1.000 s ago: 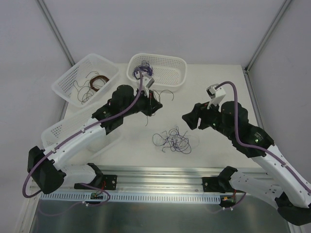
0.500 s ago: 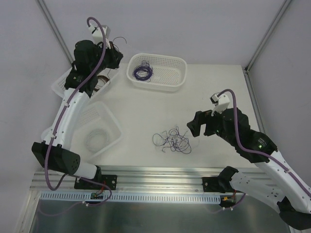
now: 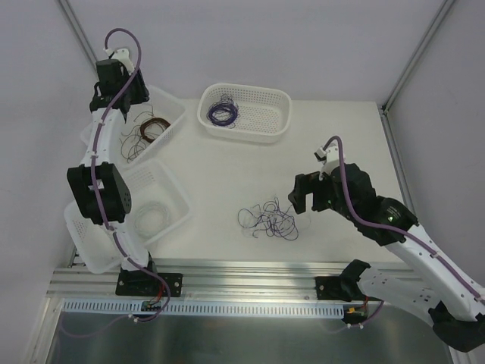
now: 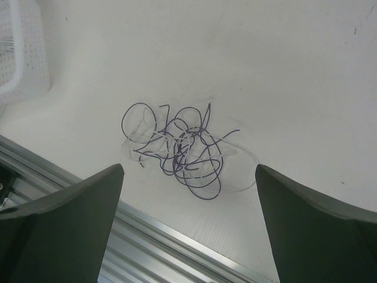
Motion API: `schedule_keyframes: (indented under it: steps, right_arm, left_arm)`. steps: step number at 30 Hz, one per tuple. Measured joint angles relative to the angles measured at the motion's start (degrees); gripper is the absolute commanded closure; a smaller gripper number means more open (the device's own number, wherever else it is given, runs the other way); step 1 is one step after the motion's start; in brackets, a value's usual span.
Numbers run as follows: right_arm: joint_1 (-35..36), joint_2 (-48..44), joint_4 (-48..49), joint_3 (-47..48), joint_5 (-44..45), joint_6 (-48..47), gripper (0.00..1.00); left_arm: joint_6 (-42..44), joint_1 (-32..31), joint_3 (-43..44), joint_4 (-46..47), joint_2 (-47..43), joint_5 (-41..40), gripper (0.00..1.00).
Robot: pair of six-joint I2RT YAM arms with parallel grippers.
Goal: Untangle the cables
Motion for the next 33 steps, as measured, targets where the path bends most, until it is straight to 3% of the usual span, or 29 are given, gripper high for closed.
schedule_keyframes:
  steps: [3, 10, 20, 27, 33]
  right_arm:
    - [0.00, 1.88, 0.00, -0.04, -0.02, -0.35, 0.00]
    - [0.00, 3.96, 0.02, -0.15, -0.07, -0.68, 0.00]
    - [0.00, 3.02, 0.59, -3.41, 0.00, 0.20, 0.00]
    - [-0.15, 5.99, 2.45, -7.28, -0.28, 2.58, 0.01]
    - [-0.83, 9.33, 4.70, -11.19, -2.10, 4.90, 0.04]
  left_arm:
    - [-1.16, 2.62, 0.00, -0.66, 3.67, -0.22, 0.39]
    - [-4.83, 4.52, -0.70, -1.86, 3.89, -0.96, 0.07]
    - [-18.29, 0.79, -21.22, -1.97, -18.58, 1.95, 0.01]
    - [-23.85, -15.72, -37.90, -2.05, -36.76, 1.86, 0.01]
    - [-28.24, -29.92, -48.43, -3.26, -41.88, 1.40, 0.01]
